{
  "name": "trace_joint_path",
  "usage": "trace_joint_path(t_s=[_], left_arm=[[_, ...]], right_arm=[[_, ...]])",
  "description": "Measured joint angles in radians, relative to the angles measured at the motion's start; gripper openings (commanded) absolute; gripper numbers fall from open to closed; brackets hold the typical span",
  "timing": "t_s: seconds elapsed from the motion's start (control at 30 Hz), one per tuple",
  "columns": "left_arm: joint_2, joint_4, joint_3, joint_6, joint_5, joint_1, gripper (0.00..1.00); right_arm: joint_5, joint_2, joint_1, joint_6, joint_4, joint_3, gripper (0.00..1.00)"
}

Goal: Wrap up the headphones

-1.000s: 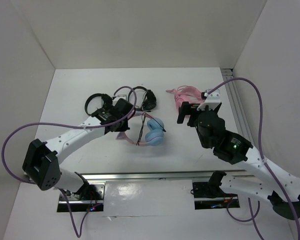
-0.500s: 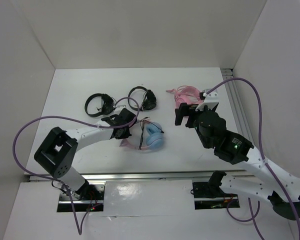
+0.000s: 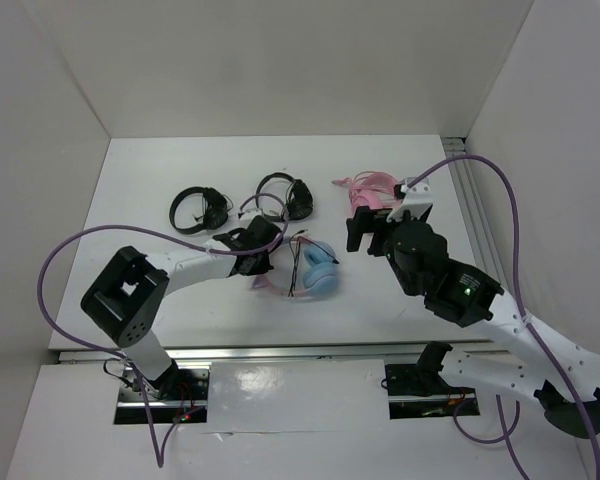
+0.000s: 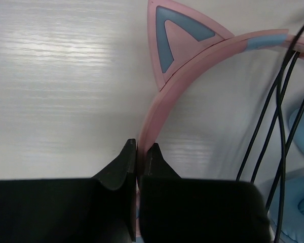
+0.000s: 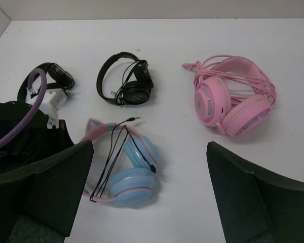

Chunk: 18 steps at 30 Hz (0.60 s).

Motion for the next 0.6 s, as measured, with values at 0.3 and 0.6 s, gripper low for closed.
trace_joint_path(t_s=[0.3,0.6], left_arm=[[0.082,-0.043,0.137,-0.004,0.021,-0.13,0.0],[0.267,-0.079,0.35,-0.086,0.031,-0.205,0.0]], right_arm=[[-0.005,0.032,0.0,0.0,0.0,0.0,1.0],[0.01,0.009,0.0,0.028,-0.027,0.071,1.0]])
